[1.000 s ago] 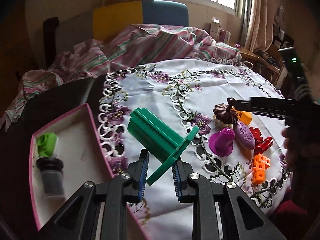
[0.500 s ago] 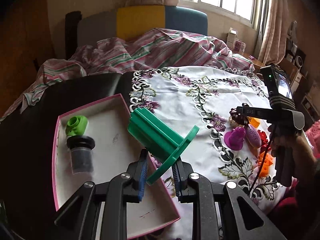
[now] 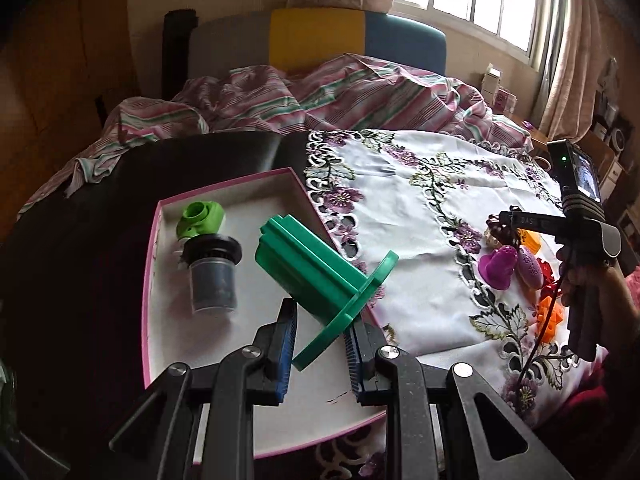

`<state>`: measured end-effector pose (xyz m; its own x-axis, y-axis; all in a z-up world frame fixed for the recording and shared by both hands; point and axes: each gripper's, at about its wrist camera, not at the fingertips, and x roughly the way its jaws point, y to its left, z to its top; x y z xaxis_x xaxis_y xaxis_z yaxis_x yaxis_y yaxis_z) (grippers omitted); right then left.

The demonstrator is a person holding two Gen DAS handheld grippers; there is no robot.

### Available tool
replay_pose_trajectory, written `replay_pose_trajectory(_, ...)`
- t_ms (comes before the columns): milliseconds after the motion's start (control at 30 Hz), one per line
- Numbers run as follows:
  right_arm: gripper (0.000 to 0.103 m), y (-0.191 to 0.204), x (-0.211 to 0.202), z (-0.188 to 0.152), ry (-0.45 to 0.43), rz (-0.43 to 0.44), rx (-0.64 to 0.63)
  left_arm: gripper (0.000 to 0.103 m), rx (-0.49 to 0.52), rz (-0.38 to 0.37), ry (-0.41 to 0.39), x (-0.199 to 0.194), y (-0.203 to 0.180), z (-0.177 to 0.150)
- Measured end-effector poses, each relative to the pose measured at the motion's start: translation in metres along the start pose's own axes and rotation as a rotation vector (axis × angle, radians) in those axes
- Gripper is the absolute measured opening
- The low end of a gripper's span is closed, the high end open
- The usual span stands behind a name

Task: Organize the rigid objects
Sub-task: 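Carry the teal stand toward the tray with the left gripper while the right gripper grasps the brown ribbed knob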

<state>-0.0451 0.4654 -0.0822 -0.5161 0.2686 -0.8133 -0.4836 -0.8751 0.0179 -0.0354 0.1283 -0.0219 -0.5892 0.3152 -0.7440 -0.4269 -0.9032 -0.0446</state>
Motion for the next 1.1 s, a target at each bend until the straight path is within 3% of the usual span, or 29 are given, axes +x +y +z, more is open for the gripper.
replay_pose_trajectory(333, 0.022, 0.001, 0.0, 0.001, 0.0, 0.0, -0.001, 0.023, -0.1, 0.021, 0.025, -0.002, 0.046, -0.011)
replay_pose_trajectory(533, 0.022, 0.003, 0.0, 0.001, 0.0, 0.007, -0.012, 0.023, -0.192, -0.011, 0.03, 0.006, 0.081, 0.006)
replay_pose_trajectory(767, 0.022, 0.004, -0.001, 0.002, -0.002, 0.013, -0.013, 0.023, -0.151, -0.014, 0.005, 0.033, 0.078, 0.053)
replay_pose_trajectory(1100, 0.022, 0.001, 0.001, 0.004, 0.003, 0.011, -0.01, 0.023, -0.138, -0.068, 0.102, 0.101, 0.066, 0.092)
